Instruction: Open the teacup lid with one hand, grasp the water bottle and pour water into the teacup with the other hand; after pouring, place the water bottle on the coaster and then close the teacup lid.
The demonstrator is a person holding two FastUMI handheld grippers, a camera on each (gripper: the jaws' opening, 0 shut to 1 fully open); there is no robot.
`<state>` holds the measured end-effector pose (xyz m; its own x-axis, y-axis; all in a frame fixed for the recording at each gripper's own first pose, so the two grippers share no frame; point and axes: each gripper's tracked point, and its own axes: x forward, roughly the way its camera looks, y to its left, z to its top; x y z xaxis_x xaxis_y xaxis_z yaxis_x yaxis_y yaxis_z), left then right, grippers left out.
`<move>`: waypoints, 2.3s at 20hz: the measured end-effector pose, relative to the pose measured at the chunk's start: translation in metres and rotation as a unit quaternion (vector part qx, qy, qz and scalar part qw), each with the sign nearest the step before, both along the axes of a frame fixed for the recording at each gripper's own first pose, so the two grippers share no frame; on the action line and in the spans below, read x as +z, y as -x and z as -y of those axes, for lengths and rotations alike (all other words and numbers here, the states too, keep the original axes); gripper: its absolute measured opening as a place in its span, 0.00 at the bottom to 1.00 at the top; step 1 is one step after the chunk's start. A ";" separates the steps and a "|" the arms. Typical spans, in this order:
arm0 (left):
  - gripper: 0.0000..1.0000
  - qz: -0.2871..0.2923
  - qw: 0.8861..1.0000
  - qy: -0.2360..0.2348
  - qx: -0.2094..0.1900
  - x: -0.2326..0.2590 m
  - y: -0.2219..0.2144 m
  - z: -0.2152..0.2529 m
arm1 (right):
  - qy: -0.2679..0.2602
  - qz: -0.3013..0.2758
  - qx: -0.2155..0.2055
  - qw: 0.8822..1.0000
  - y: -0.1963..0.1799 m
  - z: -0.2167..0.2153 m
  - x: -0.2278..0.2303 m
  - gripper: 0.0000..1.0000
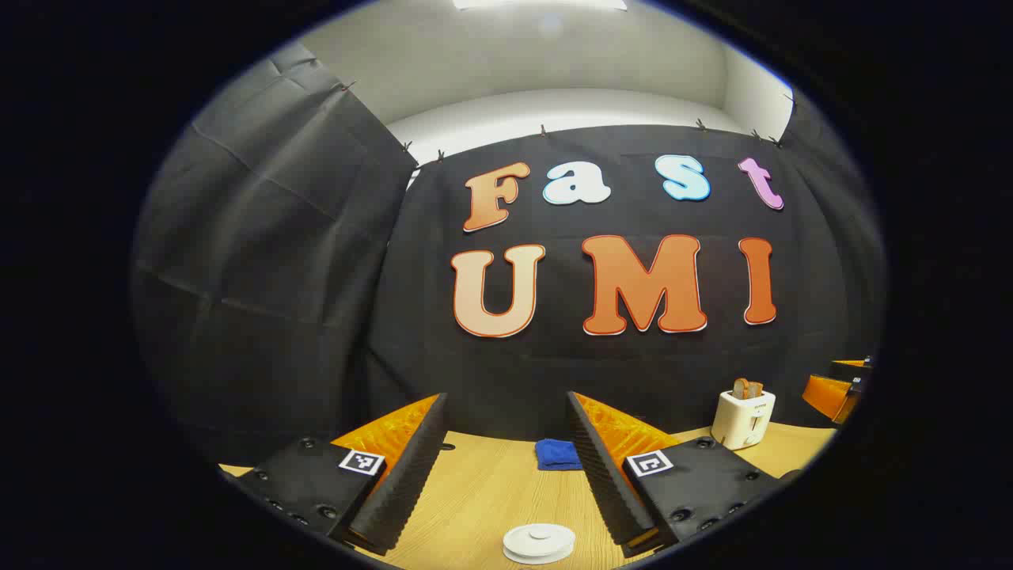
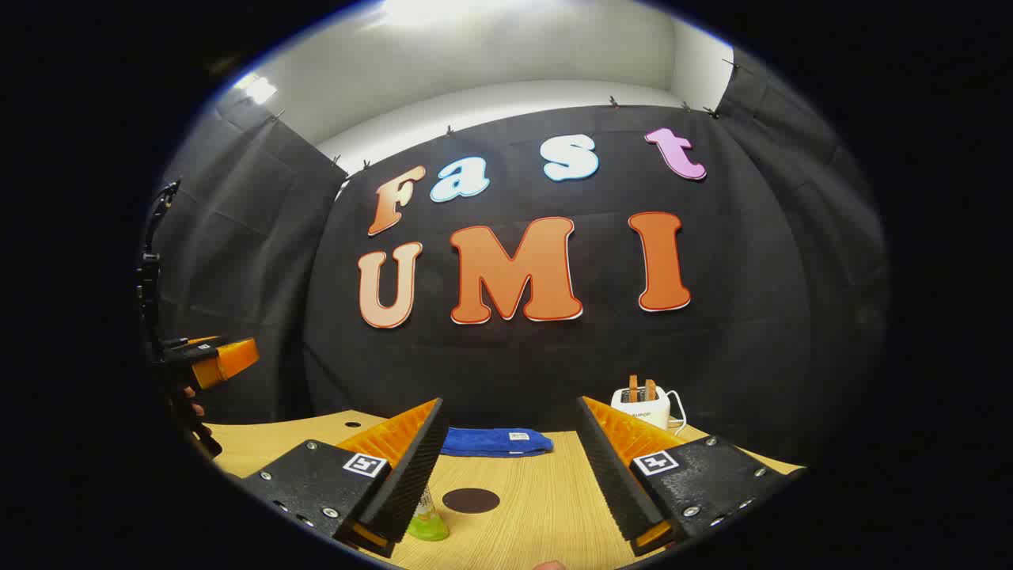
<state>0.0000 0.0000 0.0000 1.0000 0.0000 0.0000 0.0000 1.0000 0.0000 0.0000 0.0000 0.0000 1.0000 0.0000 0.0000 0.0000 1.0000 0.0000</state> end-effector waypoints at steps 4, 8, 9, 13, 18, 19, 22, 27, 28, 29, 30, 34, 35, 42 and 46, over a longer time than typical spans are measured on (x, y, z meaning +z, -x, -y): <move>0.95 -0.003 1.000 -0.003 0.000 -0.003 -0.002 -0.003 | 0.003 0.009 0.003 1.000 -0.002 -0.005 0.008 0.97; 0.95 -0.006 1.000 -0.005 0.005 -0.008 -0.002 -0.007 | 0.004 0.007 0.008 1.000 -0.005 -0.009 0.005 0.97; 0.95 -0.007 1.000 -0.004 0.006 -0.008 -0.002 -0.008 | 0.006 0.005 0.008 1.000 -0.005 -0.010 0.003 0.97; 0.96 -0.013 1.000 -0.003 0.007 -0.014 -0.004 -0.009 | 0.009 0.002 0.009 1.000 -0.006 -0.012 0.001 0.98; 0.95 -0.018 1.000 -0.019 0.012 -0.019 -0.004 -0.013 | 0.010 -0.002 0.014 1.000 -0.007 -0.017 -0.002 0.97; 0.95 -0.020 1.000 -0.021 0.010 -0.020 -0.004 -0.013 | 0.010 -0.001 0.015 1.000 -0.007 -0.018 -0.001 0.97; 0.95 -0.021 1.000 -0.022 0.007 -0.021 -0.005 -0.012 | 0.011 0.002 0.018 1.000 -0.007 -0.022 0.000 0.97; 0.96 -0.044 0.999 -0.022 -0.005 -0.043 -0.007 -0.008 | 0.022 -0.021 0.035 0.999 -0.009 -0.034 -0.019 0.98; 0.96 -0.052 0.998 -0.022 -0.009 -0.049 -0.007 -0.007 | 0.022 -0.027 0.042 0.998 -0.008 -0.039 -0.024 0.98; 0.95 -0.059 0.998 -0.021 -0.015 -0.055 -0.008 -0.005 | 0.023 -0.032 0.051 0.998 -0.008 -0.045 -0.028 0.98; 0.95 -0.067 0.997 -0.017 -0.024 -0.062 -0.009 -0.002 | 0.023 -0.036 0.058 0.997 -0.007 -0.049 -0.032 0.98; 0.95 -0.112 0.992 -0.001 -0.051 -0.099 -0.012 0.007 | 0.033 -0.059 0.084 0.994 -0.004 -0.066 -0.054 0.97; 0.95 -0.127 0.990 0.001 -0.056 -0.112 -0.013 0.009 | 0.037 -0.065 0.087 0.993 -0.003 -0.070 -0.060 0.97; 0.96 -0.203 0.976 -0.024 -0.069 -0.183 -0.011 0.012 | 0.039 -0.112 0.100 0.988 -0.001 -0.078 -0.104 0.98; 0.96 -0.227 0.969 -0.037 -0.086 -0.208 -0.008 0.021 | 0.037 -0.130 0.117 0.984 -0.001 -0.085 -0.121 0.98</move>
